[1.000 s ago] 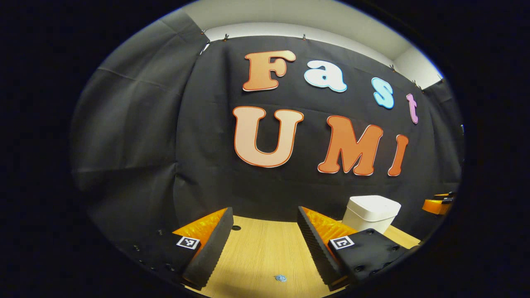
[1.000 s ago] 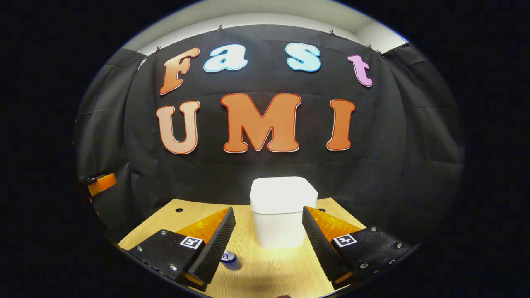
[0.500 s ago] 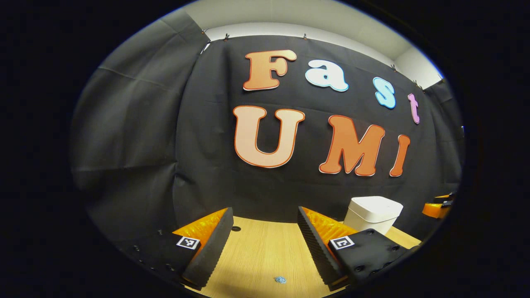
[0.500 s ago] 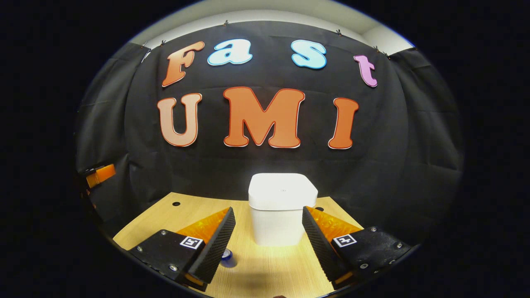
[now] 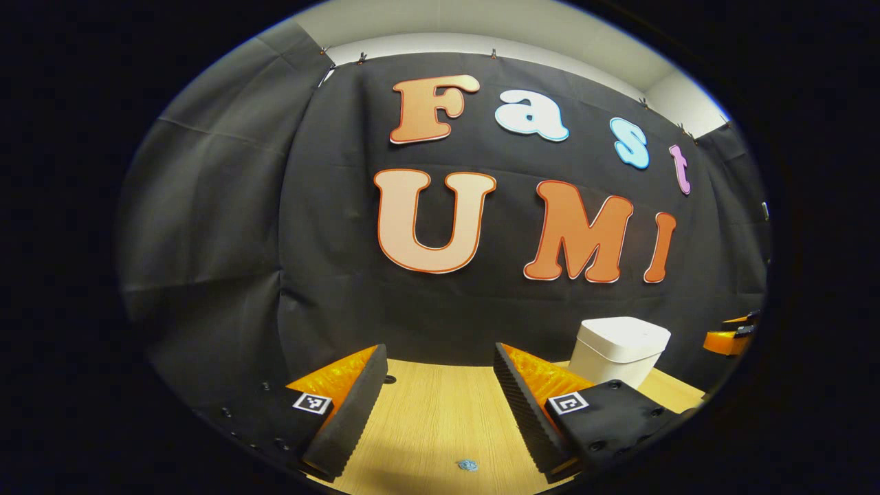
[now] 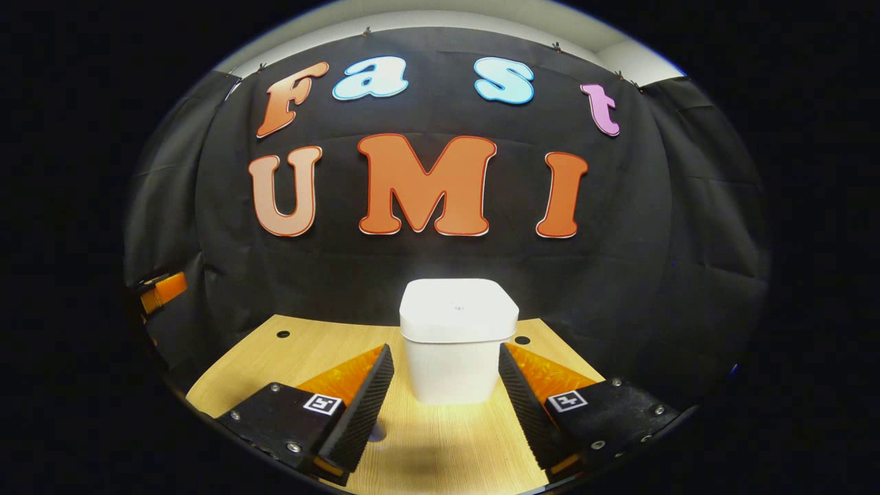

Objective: Press the lid of the desktop garbage bin to open it, pick up the crumpled paper on the desktop and throw it into the bin, then pick up the pop can on the desktop and drop it into the bin, and finally close the garbage bin lid.

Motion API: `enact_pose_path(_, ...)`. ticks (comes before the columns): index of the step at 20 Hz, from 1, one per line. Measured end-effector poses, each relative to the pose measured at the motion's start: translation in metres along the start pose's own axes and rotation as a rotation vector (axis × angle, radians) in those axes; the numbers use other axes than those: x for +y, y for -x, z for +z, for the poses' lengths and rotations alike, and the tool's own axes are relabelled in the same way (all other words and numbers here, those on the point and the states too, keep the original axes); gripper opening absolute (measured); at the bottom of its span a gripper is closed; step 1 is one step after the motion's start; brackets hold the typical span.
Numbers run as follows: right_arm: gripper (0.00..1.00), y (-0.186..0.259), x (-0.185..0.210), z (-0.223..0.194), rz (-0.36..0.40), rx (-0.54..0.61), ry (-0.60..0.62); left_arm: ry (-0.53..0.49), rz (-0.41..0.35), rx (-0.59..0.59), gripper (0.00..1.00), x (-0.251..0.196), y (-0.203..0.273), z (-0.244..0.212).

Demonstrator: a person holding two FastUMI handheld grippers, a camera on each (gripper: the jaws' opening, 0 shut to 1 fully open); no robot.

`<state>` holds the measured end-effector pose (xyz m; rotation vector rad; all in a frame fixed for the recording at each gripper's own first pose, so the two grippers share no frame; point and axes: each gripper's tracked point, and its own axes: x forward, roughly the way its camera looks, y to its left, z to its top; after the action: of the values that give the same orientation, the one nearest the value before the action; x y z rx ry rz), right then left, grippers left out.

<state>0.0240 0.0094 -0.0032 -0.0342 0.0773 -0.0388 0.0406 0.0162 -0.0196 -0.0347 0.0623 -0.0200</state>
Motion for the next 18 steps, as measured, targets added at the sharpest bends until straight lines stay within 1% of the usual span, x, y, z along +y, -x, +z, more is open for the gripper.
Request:
enact_pose_path(1, 0.91, -0.002, 0.001, 0.000, 0.003, 0.008, 0.004, -0.001, 0.004, 0.002, 0.98, 0.001, -0.001, 0.000)
enact_pose_path(2, 0.84, -0.003, 0.002, -0.003, 0.009, 0.021, 0.011, -0.002, 0.009, 0.005, 0.98, 0.003, -0.002, -0.002)
enact_pose_path(3, 0.81, -0.006, 0.002, -0.003, 0.014, 0.031, 0.021, -0.002, 0.013, 0.007, 0.98, 0.004, -0.002, -0.003)
enact_pose_path(6, 0.54, -0.012, 0.001, 0.001, 0.020, 0.037, 0.051, 0.002, 0.026, 0.014, 0.99, 0.009, -0.004, -0.006)
enact_pose_path(7, 0.53, -0.015, 0.002, 0.003, 0.026, 0.044, 0.054, 0.003, 0.031, 0.016, 0.98, 0.011, -0.005, -0.008)
enact_pose_path(8, 0.43, -0.017, 0.000, 0.005, 0.026, 0.050, 0.056, 0.003, 0.035, 0.019, 0.99, 0.013, -0.004, -0.009)
enact_pose_path(9, 0.39, -0.020, -0.003, 0.007, 0.023, 0.055, 0.062, 0.002, 0.041, 0.023, 0.99, 0.015, -0.005, -0.010)
enact_pose_path(10, 0.29, -0.024, -0.003, 0.011, 0.022, 0.059, 0.068, -0.001, 0.046, 0.028, 0.98, 0.016, -0.005, -0.014)
enact_pose_path(12, 0.22, -0.034, -0.002, 0.018, 0.034, 0.077, 0.082, -0.006, 0.054, 0.038, 0.98, 0.020, -0.007, -0.017)
enact_pose_path(18, 0.21, -0.064, -0.006, 0.045, 0.091, 0.150, 0.145, -0.016, 0.070, 0.057, 0.98, 0.029, -0.011, -0.025)
